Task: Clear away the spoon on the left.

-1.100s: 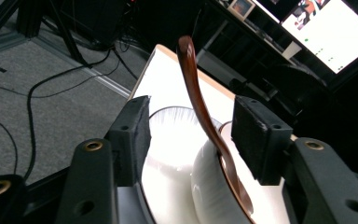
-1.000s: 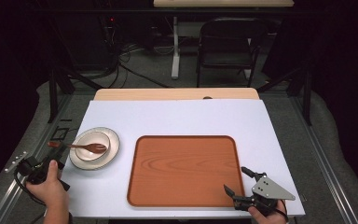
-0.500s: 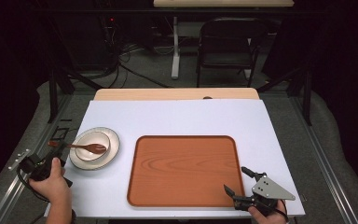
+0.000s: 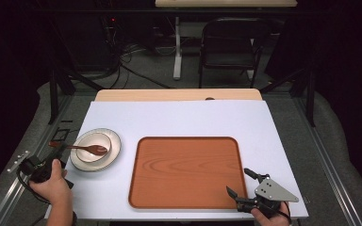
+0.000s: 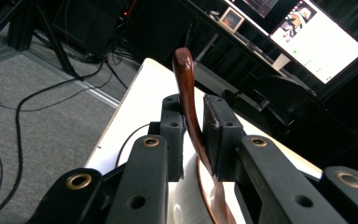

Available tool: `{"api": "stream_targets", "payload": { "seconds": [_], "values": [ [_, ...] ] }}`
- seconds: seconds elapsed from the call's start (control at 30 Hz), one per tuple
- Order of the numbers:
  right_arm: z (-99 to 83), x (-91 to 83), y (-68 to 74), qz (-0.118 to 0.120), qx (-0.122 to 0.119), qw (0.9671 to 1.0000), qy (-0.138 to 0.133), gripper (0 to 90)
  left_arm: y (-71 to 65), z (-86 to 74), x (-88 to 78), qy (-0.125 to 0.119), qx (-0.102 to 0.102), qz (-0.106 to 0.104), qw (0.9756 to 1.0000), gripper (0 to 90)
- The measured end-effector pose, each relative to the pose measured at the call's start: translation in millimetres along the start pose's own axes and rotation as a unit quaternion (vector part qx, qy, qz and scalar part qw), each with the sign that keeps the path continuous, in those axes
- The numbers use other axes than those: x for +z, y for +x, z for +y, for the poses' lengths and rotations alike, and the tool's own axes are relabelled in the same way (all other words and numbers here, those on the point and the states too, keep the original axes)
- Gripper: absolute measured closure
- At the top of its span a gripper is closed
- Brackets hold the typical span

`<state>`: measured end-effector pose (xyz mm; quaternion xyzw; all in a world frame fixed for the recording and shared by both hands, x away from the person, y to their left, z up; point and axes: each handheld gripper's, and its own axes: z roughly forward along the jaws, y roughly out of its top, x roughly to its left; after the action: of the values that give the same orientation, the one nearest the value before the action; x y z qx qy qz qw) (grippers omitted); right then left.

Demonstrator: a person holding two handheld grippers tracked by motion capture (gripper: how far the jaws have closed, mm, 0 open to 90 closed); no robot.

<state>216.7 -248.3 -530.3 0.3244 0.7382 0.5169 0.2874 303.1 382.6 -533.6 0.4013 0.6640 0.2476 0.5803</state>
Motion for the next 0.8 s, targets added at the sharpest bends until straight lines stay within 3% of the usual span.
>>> {"api": "stream_targets", "payload": {
  "seconds": [0.33,0.53,0.6,0.8],
  "values": [
    [-0.1,0.1,-0.1,-0.001,0.0,1.0,0.001,15.7,-9.5,3.0,-3.0,-0.007,0.001,-0.027,0.9996,82.6],
    [-0.3,0.5,0.2,-0.001,0.001,1.0,0.002,15.7,-18.9,5.1,-3.8,-0.006,0.02,-0.033,0.9992,84.0],
    [-0.3,0.5,0.1,-0.001,0.001,1.0,0.002,15.7,-25.4,6.2,-3.7,-0.005,0.038,-0.035,0.9986,84.2],
    [-0.3,0.3,-0.4,-0.003,0.002,1.0,0.001,15.7,-39.2,7.2,-3.4,0.0,0.068,-0.029,0.9973,84.5]
  ]
}}
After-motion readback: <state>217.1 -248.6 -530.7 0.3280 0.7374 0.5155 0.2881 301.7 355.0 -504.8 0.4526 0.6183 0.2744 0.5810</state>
